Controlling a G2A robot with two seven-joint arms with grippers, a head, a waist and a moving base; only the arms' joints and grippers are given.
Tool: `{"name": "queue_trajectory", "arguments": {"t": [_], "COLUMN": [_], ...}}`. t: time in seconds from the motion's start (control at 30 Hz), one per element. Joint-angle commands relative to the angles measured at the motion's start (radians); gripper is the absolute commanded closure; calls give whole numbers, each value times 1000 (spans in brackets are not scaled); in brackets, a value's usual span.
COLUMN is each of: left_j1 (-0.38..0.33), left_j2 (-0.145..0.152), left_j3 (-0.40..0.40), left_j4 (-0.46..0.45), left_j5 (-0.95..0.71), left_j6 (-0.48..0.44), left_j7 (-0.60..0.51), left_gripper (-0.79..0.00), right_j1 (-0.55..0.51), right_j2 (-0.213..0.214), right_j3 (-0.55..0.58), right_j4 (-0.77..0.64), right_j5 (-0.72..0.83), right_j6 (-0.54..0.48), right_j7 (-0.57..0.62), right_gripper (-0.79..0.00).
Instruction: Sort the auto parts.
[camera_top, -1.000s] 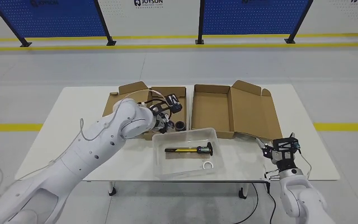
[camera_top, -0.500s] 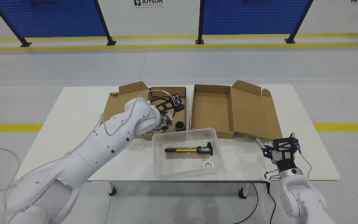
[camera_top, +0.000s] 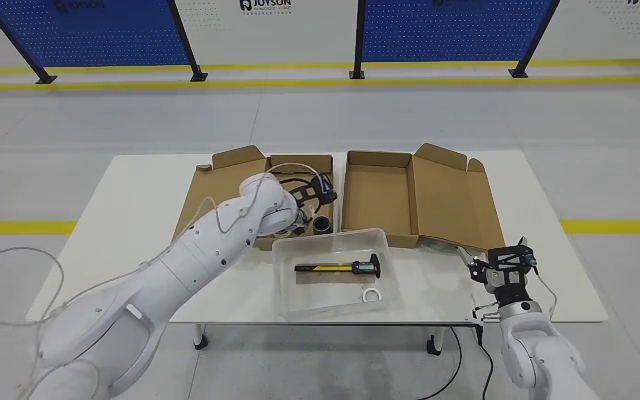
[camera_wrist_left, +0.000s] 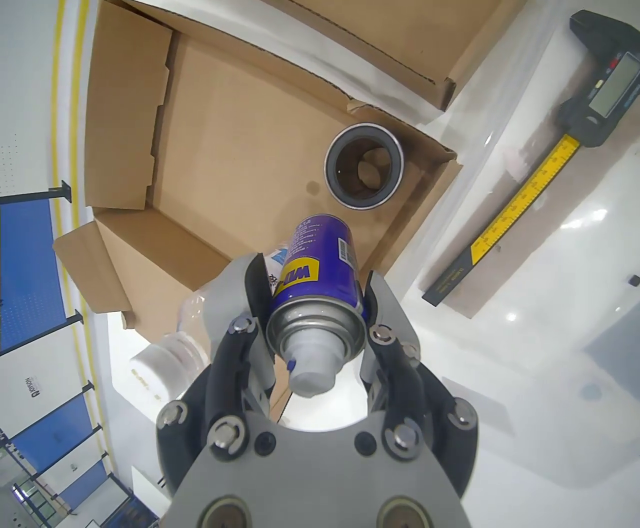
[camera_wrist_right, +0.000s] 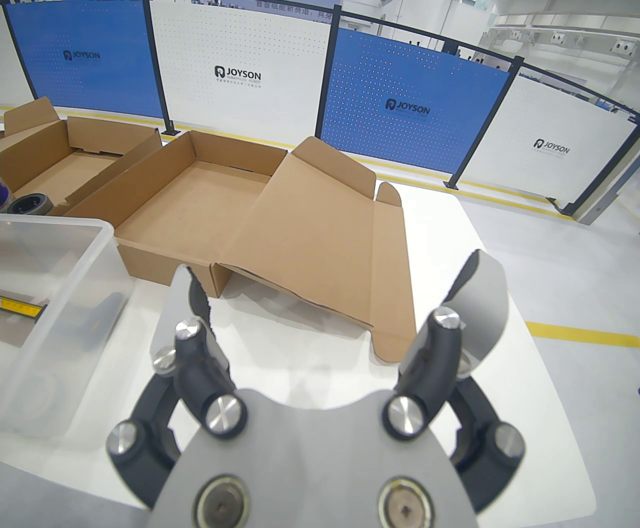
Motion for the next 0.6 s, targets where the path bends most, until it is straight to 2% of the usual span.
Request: {"name": "queue_trajectory", "arguments": {"t": [0.0,0.57], "left_j1": [-6,-34], "left_j2": [-14,-111], "left_j3": [8,42], "left_j4": [28,195], "left_j5": [3,6], "left_j6": [-8,-68], "left_j7": [-2,-7], "left_gripper": [0,0], "right_j1": [0,0], "right_j2": [0,0], "right_j3": [0,0], "right_j4": [0,0], "right_j5": [0,0], "right_j6": [0,0], "right_j7": [0,0], "right_gripper": [-785,-785]}}
